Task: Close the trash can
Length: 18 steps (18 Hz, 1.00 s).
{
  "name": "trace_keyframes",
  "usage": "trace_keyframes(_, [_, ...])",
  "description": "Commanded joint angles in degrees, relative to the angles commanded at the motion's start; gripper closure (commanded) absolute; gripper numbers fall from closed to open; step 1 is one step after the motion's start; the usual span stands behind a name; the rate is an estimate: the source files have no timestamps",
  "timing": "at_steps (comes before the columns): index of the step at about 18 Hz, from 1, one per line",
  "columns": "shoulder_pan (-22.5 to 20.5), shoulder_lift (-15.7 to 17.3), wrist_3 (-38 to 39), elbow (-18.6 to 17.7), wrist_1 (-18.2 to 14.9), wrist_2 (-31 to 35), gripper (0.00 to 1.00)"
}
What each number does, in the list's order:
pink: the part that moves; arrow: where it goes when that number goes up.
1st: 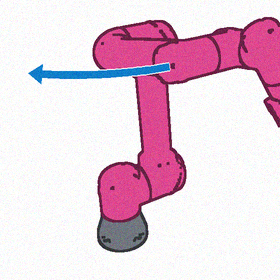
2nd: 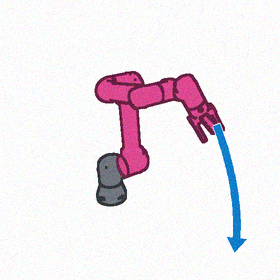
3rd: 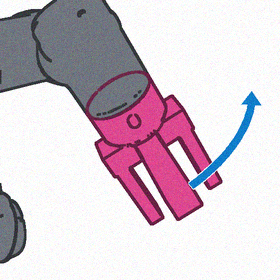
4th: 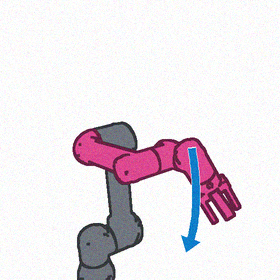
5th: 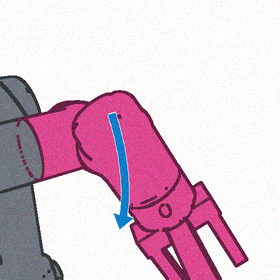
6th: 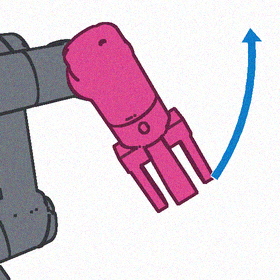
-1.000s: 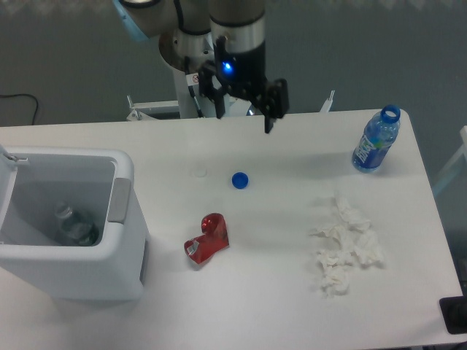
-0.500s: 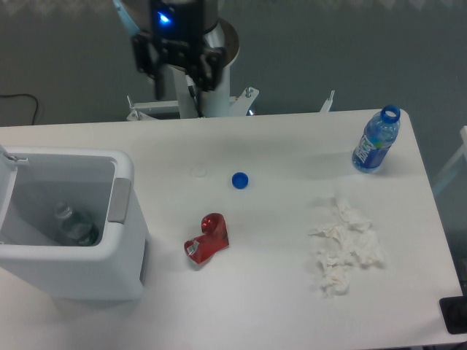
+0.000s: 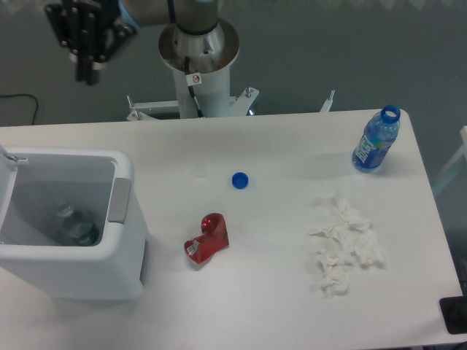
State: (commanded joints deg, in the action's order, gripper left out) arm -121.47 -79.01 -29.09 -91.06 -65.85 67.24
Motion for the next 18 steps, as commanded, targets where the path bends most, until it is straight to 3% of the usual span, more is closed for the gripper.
trace_keyframes(8, [8.3, -7.3, -0.3, 4.8, 4.2, -1.7, 0.77])
trace_keyframes(11, [10.5, -8.1, -0.3, 5.2, 7.2, -1.7, 0.77])
trace_keyframes(18, [11.3, -7.8, -0.4, 5.5, 7.5, -1.7, 0.79])
